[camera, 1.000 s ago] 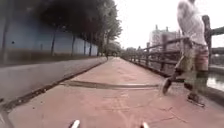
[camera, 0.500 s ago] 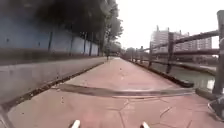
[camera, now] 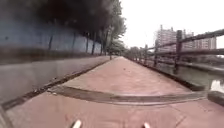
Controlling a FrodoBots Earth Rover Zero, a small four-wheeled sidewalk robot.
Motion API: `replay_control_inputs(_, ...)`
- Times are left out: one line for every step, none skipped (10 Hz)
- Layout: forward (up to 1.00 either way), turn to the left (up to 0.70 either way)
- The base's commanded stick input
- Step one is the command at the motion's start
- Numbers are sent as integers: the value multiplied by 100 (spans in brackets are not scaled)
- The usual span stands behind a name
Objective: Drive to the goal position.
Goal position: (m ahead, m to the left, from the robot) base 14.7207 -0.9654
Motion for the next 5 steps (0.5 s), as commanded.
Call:
replay_control_inputs(70, 0)
replay_control_inputs(70, 0)
replay_control_inputs(70, 0)
replay_control_inputs(70, 1)
replay_control_inputs(70, 2)
